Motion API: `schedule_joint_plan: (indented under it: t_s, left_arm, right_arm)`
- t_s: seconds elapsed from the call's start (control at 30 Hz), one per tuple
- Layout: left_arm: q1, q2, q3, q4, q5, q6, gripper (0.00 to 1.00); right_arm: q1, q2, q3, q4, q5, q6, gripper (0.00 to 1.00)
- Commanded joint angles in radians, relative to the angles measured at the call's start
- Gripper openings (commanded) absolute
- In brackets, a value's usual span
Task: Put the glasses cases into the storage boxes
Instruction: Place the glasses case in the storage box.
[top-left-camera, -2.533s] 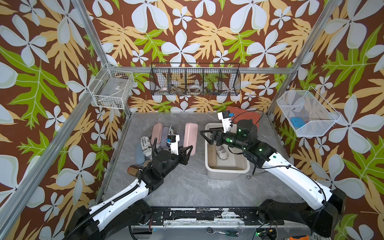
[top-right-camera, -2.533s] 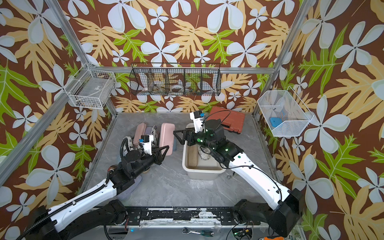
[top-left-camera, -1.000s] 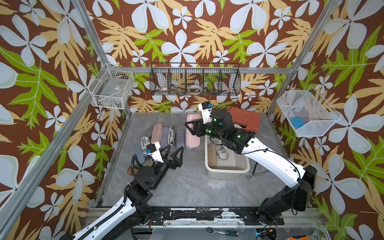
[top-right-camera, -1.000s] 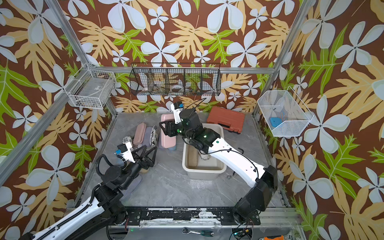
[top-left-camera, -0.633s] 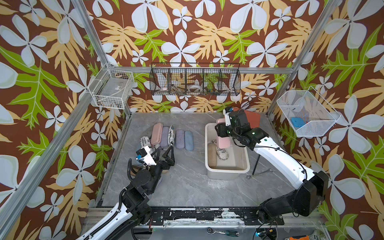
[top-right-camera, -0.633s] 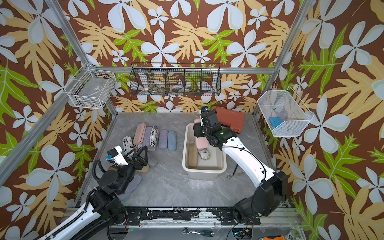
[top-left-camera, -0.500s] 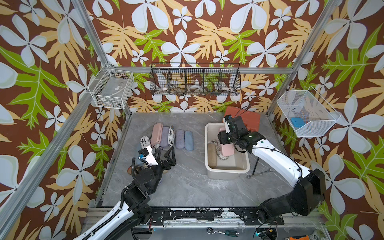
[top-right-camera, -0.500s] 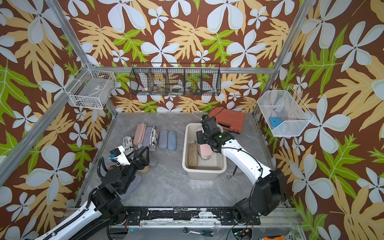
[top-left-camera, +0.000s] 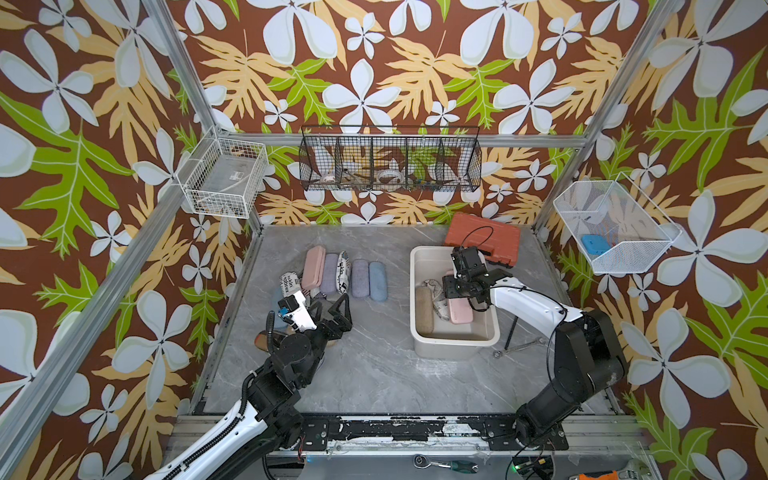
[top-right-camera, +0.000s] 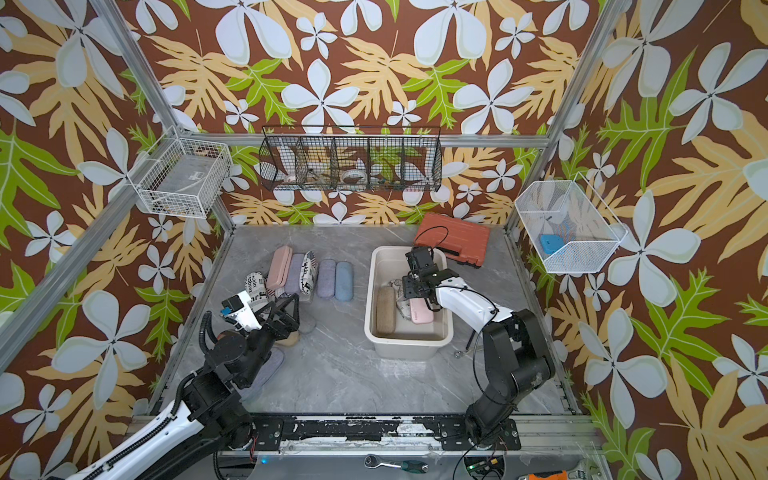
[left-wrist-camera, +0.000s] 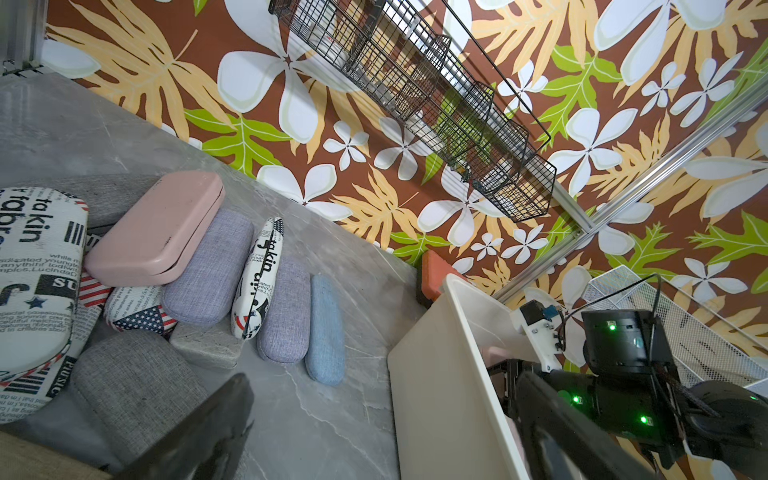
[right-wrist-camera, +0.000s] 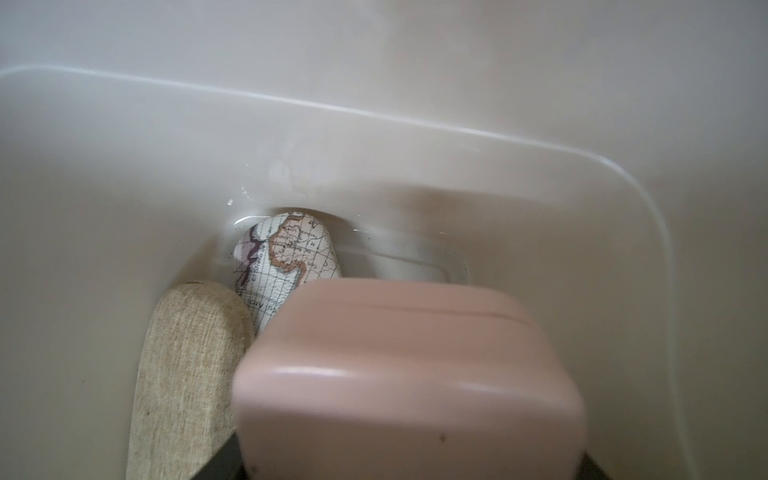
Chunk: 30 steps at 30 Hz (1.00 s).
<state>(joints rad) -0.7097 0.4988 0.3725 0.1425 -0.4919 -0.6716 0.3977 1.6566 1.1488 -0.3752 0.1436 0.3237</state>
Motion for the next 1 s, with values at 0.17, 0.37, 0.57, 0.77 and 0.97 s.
schedule_joint_plan:
  t_s: [0.17,0.37,0.57,0.77,0.97]
  left_arm:
    - [0.001,0.022,0.033,-0.016,-0.008,-0.012,1.00]
    - [0.001,0.059,0.074,-0.049,0.006,-0.020,1.00]
    - [0.001,0.077,0.103,-0.068,-0.001,-0.017,1.00]
    - [0.002,0.089,0.100,-0.037,-0.025,0.013,1.00]
    - [0.020,0.216,0.228,-0.187,-0.086,0.040,0.94]
  right_arm:
    - [-0.001,0.010,0.039,0.020,0.031,0.015,0.72]
    - [-0.001,-0.010,0.079,-0.010,0.039,0.003,0.77]
    - [0.000,-0.115,0.077,-0.025,0.028,0.003,0.79]
    - [0.072,-0.272,0.085,-0.056,0.005,-0.015,0.76]
    - [0.240,-0.413,0.057,-0.086,0.044,-0.058,0.75]
